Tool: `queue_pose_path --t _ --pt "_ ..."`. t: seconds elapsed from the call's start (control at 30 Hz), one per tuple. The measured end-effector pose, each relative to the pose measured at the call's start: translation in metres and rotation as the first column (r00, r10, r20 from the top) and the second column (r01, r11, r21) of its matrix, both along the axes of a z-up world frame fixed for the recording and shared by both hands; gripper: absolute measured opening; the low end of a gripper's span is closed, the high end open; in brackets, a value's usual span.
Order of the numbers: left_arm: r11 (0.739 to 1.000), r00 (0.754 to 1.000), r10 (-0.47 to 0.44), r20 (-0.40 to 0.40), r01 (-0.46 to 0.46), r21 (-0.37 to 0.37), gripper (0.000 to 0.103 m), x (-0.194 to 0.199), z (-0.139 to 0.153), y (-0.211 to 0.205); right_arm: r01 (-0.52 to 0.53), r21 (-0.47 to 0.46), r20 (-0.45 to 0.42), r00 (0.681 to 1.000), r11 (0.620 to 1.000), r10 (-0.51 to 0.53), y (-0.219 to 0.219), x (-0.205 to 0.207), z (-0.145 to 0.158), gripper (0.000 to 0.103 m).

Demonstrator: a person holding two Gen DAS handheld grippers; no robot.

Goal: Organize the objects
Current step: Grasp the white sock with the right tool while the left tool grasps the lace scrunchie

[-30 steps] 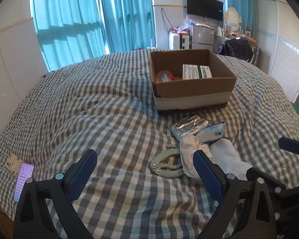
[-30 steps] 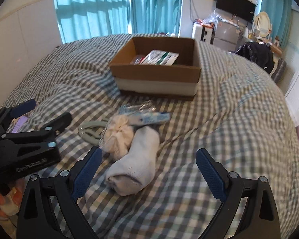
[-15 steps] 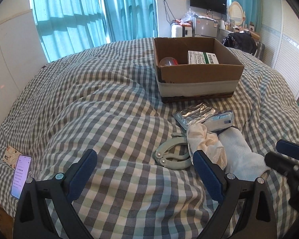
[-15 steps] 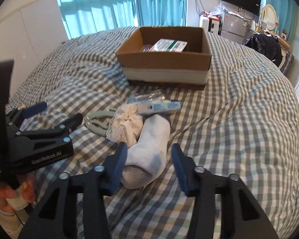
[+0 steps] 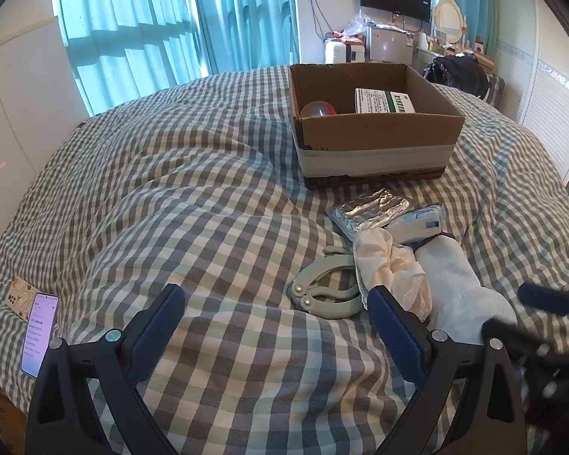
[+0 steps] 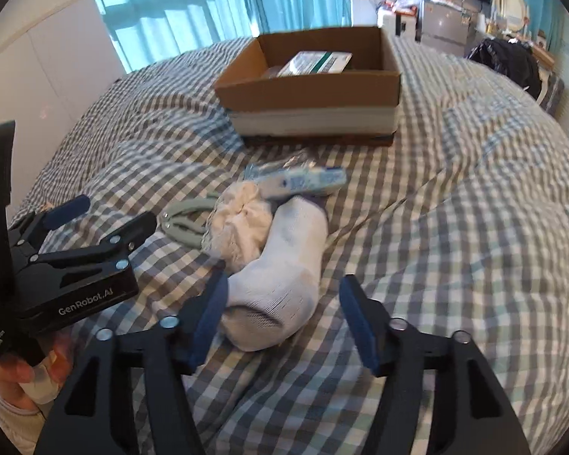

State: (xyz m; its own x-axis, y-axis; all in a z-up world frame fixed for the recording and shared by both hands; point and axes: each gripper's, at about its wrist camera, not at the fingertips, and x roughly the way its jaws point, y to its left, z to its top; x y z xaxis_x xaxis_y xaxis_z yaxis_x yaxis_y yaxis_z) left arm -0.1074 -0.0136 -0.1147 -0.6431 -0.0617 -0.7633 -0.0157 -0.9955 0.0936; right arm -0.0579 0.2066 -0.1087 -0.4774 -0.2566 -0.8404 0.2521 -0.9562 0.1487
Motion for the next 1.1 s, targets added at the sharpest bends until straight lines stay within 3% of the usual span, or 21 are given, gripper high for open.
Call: queue_pose_path --t 0.23,0.27,0.47,0.7,0.9,1.0,1.07,1.1 --pt "1.000 1.000 0.011 0.023 -0.011 0.010 0.099 -0.004 -0.007 -0.005 -0.064 -0.059 0.105 0.992 0.996 0.070 -0.015 -0.008 -0.036 0.064" --pt "1.000 1.000 0.011 0.027 -0.011 0.012 0.099 -0.004 -0.008 -0.005 -0.081 -0.051 0.106 0.991 0.995 0.086 -0.018 -0.007 -0.038 0.060" --pt "1.000 0.999 -0.012 0.044 0.012 0.005 0.099 -0.007 -0.011 0.005 -0.095 -0.056 0.053 0.994 0.994 0.097 -0.010 -0.005 -0.026 0.046" --pt "0.993 0.991 -0.105 0.077 0.100 0.056 0.099 -0.018 -0.019 0.042 0.008 0.017 -0.084 0.996 1.000 -0.006 0.029 -0.009 0.014 0.046" --pt "0.981 0.975 -0.190 0.118 0.183 0.072 0.096 -0.035 -0.038 0.079 0.053 0.031 -0.111 0.993 0.998 -0.049 0.048 -0.013 0.022 0.046" --pt "0.980 0.967 -0.196 0.165 0.187 0.069 0.069 -0.044 -0.052 0.085 0.055 0.024 -0.106 0.993 0.998 -0.052 0.054 -0.016 0.021 0.046" --pt "0.981 0.962 -0.190 0.198 0.179 0.072 0.043 -0.049 -0.061 0.085 0.050 0.017 -0.101 0.994 0.999 -0.048 0.059 -0.017 0.019 0.046" --pt "0.984 0.965 -0.179 0.194 0.171 0.057 0.040 -0.049 -0.062 0.084 0.049 0.016 -0.097 0.994 0.999 -0.047 0.059 -0.018 0.018 0.046"
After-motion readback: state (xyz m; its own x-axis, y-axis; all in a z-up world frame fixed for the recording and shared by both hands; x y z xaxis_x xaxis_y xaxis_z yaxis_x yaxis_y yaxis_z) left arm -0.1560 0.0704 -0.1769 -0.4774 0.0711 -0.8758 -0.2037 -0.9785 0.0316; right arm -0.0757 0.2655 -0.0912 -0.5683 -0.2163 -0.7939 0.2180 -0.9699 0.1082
